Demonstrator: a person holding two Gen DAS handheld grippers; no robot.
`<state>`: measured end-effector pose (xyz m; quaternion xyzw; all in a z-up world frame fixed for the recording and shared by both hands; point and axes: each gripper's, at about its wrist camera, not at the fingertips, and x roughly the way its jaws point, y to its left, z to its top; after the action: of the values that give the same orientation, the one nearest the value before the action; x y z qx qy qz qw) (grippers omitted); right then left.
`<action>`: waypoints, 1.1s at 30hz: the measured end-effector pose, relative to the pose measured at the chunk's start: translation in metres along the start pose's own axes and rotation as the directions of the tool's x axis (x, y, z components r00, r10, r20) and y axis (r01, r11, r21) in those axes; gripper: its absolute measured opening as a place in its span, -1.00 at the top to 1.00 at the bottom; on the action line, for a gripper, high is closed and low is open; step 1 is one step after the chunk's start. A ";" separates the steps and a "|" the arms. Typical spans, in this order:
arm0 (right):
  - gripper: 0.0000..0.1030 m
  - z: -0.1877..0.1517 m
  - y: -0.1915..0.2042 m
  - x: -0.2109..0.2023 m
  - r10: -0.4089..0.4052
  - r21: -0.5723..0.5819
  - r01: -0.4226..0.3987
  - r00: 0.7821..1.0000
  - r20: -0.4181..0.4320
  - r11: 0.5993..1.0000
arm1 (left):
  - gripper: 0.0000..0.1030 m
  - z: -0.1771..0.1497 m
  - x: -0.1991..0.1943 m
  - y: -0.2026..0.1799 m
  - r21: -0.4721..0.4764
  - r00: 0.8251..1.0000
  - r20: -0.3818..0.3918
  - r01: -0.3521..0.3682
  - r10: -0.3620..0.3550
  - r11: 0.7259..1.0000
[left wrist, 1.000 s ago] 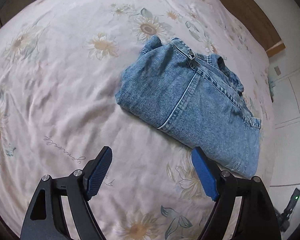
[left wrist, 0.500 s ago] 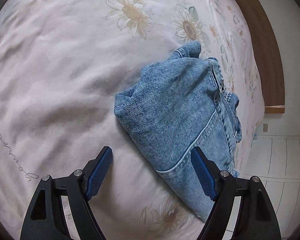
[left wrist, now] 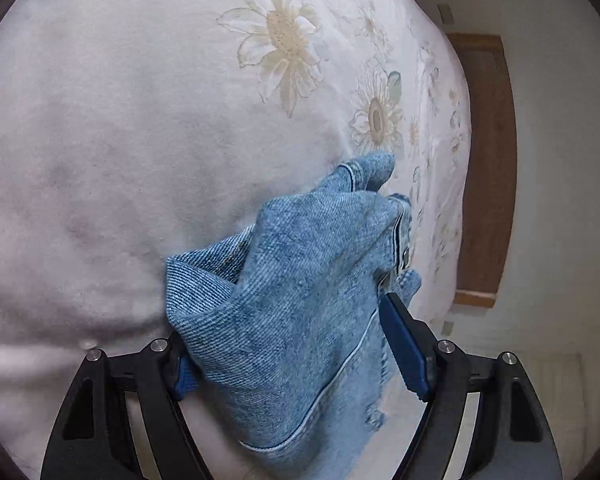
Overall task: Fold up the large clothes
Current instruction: 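Lift the jacket edge with the left tool and flip the bundle over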
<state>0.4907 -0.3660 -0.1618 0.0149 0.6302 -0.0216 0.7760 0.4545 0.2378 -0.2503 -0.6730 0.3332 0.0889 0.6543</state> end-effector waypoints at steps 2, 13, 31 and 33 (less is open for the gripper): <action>-0.76 0.000 0.001 -0.002 0.002 -0.009 -0.001 1.000 0.007 1.000 | -0.08 0.003 -0.003 0.006 -0.034 1.000 0.001 0.002 -0.002 0.999; -0.76 -0.013 -0.010 -0.013 0.024 0.024 -0.025 0.999 0.047 0.999 | 0.68 -0.004 -0.010 -0.036 0.080 0.997 -0.035 -0.070 0.073 0.994; -0.76 -0.063 -0.069 -0.008 0.071 0.207 -0.093 0.991 0.109 0.974 | 0.73 -0.138 0.049 -0.197 0.336 0.941 -0.313 0.234 -0.126 0.912; -0.76 -0.072 -0.079 -0.005 0.073 0.235 -0.097 0.991 0.109 0.967 | 0.73 -0.165 0.069 -0.213 0.353 0.919 -0.372 0.266 -0.126 0.897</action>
<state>0.4147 -0.4416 -0.1711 0.1344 0.5824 -0.0649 0.7991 0.5748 0.0428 -0.0927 -0.5621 0.3816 -0.1653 0.7149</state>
